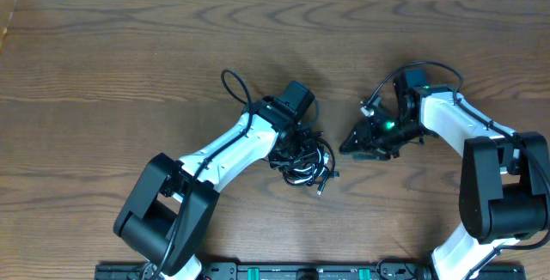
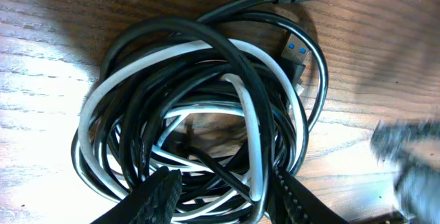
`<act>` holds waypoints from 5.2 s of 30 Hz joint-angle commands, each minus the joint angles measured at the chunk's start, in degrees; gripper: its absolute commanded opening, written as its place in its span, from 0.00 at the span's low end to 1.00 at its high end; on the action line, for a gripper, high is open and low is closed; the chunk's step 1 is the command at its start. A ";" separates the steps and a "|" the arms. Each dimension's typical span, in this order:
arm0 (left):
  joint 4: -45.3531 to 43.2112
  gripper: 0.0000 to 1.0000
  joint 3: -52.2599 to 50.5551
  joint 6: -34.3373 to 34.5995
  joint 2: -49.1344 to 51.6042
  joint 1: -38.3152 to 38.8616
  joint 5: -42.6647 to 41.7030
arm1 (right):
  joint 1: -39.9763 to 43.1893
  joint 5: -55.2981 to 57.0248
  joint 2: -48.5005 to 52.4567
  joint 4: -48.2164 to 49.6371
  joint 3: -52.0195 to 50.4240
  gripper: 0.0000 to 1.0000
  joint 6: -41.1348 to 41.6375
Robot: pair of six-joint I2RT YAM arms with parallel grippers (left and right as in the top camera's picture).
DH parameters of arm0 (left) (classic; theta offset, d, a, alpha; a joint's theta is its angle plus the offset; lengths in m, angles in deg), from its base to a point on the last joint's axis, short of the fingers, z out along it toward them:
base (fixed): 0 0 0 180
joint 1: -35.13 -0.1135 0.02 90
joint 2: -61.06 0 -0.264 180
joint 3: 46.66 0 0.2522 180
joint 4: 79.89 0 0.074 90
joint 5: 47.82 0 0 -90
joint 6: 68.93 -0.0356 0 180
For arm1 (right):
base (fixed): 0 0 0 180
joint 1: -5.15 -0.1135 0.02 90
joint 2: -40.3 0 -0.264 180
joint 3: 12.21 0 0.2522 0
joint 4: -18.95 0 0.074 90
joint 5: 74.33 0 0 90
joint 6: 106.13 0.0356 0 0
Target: Untangle cables
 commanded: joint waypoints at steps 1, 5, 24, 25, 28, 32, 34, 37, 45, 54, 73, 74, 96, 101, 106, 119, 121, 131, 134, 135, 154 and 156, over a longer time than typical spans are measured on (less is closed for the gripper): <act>0.44 0.45 -0.37 -1.38 -0.42 -0.13 -0.46 | -0.42 -10.38 0.39 -2.36 -0.11 0.43 -4.24; 0.44 0.45 -0.37 -1.38 -0.42 -0.13 -0.44 | -0.44 -12.72 0.39 -4.22 -0.11 0.43 -4.96; -4.11 0.32 -0.37 1.70 -0.42 -0.13 -0.22 | -9.86 -11.04 0.39 -4.39 -0.11 0.04 -4.94; -4.07 0.27 -0.37 1.70 -0.42 -0.13 -0.24 | -10.14 -10.19 0.39 -4.13 -0.11 0.01 -4.92; -3.89 0.20 -0.37 1.68 -0.42 -0.13 -0.24 | -10.38 -7.28 0.39 -2.82 -0.11 0.01 -3.78; -3.85 0.20 -0.39 1.68 -0.42 -0.13 -0.24 | -10.36 -4.04 0.39 -1.20 -0.11 0.01 -1.31; -3.10 0.20 -0.39 1.68 -0.42 -0.04 -0.24 | -10.38 -4.07 0.39 -0.63 -0.11 0.01 -1.25; -1.75 0.28 -0.39 1.66 -0.42 0.33 -0.24 | -10.38 -4.00 0.39 0.44 -0.11 0.01 -1.27; 0.50 0.41 -0.26 -5.27 -1.22 -0.04 -2.40 | -10.43 6.75 0.39 5.18 -0.11 0.01 6.29; 2.23 0.41 0.15 -6.91 -5.31 0.72 -2.38 | -10.58 7.50 0.42 7.56 -0.11 0.01 8.63; 1.44 0.40 0.02 10.25 -4.68 9.73 21.55 | -10.58 14.34 0.42 8.22 -0.11 0.01 11.65; 1.01 0.40 0.02 10.25 -4.61 9.73 21.86 | -10.58 13.79 0.42 8.09 -0.11 0.01 11.63; 8.76 0.28 -0.52 3.58 -1.36 5.66 29.40 | -7.74 14.78 0.42 7.61 -0.11 0.01 11.61; 2.99 0.29 -0.55 3.56 -1.36 5.40 29.38 | -7.78 14.78 0.42 7.45 -0.11 0.01 11.61; 0.57 0.28 -0.57 3.54 -0.52 5.40 28.11 | -7.78 14.78 0.42 7.32 -0.11 0.01 11.61; 6.67 0.44 -1.95 9.27 -0.07 2.25 15.72 | -7.78 14.73 0.42 6.97 -0.11 0.01 11.61; 3.23 0.43 -3.26 9.46 0.02 2.36 14.95 | -7.78 14.73 0.42 6.73 -0.11 0.01 11.61; -9.27 0.08 -8.90 10.49 0.04 2.34 15.47 | -7.78 14.73 0.42 5.99 -0.11 0.01 11.58; -12.70 0.08 -8.92 5.29 0.04 2.29 16.44 | -7.80 14.69 0.42 5.95 -0.11 0.01 11.58; -14.43 0.08 -8.92 2.03 0.04 2.29 16.44 | -7.82 14.34 0.42 5.90 -0.11 0.01 11.56; -20.17 0.08 -8.90 -18.78 0.04 2.25 13.03 | -8.52 6.14 0.42 8.57 -0.11 0.01 -13.77; -18.99 0.08 -8.92 -18.75 0.04 2.25 13.03 | -8.52 7.98 0.42 10.27 -0.11 0.01 -13.77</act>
